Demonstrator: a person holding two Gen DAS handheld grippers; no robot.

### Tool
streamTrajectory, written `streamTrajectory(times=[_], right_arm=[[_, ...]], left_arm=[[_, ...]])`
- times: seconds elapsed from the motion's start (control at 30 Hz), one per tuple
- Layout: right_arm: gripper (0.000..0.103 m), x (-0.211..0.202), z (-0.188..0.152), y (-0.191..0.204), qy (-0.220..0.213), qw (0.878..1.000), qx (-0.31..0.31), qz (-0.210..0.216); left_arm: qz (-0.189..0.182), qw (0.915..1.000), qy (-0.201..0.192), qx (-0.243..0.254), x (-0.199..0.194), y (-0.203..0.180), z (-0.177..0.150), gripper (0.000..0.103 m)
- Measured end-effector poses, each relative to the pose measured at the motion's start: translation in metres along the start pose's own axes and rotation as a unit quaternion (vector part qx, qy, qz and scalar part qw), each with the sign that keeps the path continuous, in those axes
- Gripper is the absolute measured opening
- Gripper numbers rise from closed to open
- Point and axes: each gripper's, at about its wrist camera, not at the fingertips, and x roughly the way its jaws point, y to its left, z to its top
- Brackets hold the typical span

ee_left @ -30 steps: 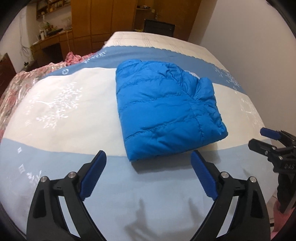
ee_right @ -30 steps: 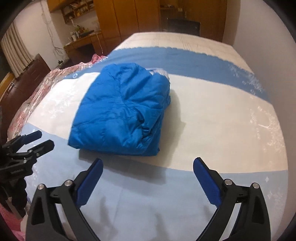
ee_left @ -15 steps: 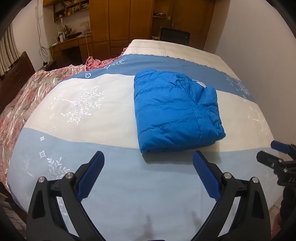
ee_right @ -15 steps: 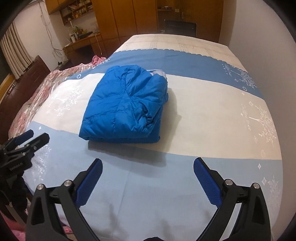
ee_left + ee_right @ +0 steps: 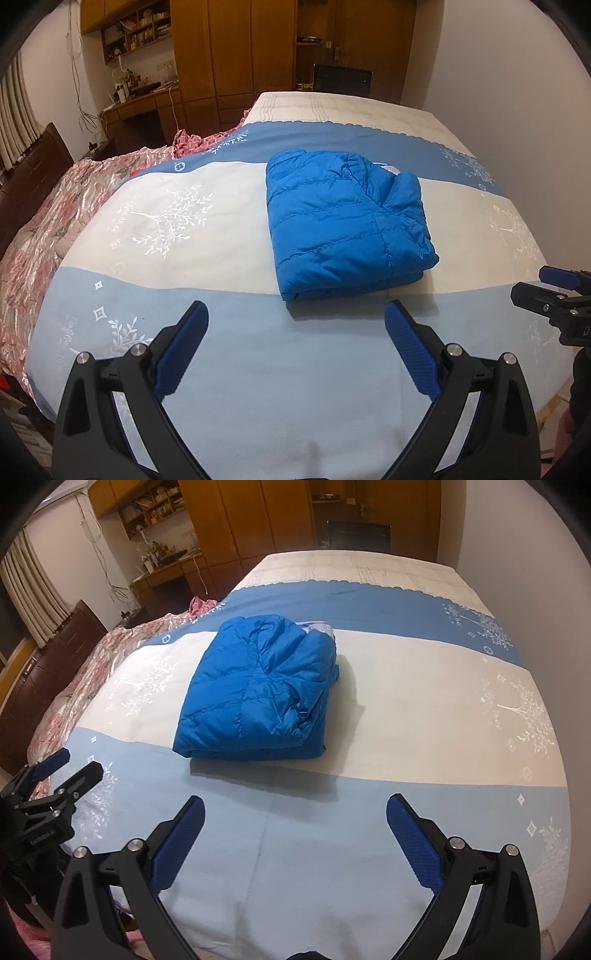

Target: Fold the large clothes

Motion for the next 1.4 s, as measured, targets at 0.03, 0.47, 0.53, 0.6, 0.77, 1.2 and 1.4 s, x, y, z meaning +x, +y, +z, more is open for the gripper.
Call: streamTrajectory(times=[0.03,0.47,0.53,0.6,0.77,1.2,1.4], right_arm=[[0.099,-0.0001,0.0000,0.0005,0.000,1.000,0.000,0.000],[0.099,0.0002,0.0040,0.0015,0.000,1.000,0.000,0.001],[0.099,0.0008,0.0045,0.0017,0.000,1.000,-0.002,0.002],[0.099,0.0010,0.0050,0.0014,0.001,1.000,-0.001,0.002],[0.099,0.0010,0.0049,0.0018,0.001,1.000,-0.003,0.002],[0.099,0.0025,0.0046,0.0027,0.000,1.000,-0.005,0.002],[0.099,0.0037,0.0045,0.0018,0.000,1.000,-0.007,0.002]], left_arm=[[-0.001,1.0000,0.000,0.001,-0.0005,0.0000,0.0000,0.096],[0.001,1.0000,-0.003,0.003,-0.0018,-0.0024,0.0003,0.096],[0.002,1.0000,-0.003,0.004,-0.0018,-0.0024,0.0007,0.096],[0.002,1.0000,-0.003,0.005,-0.0017,-0.0023,0.0012,0.096],[0.001,1.0000,-0.001,0.006,-0.0010,-0.0020,0.0025,0.096],[0.000,1.0000,-0.002,0.007,-0.0007,-0.0016,0.0041,0.096],[-0.003,1.0000,0.000,0.004,-0.0009,-0.0036,0.0030,0.096]])
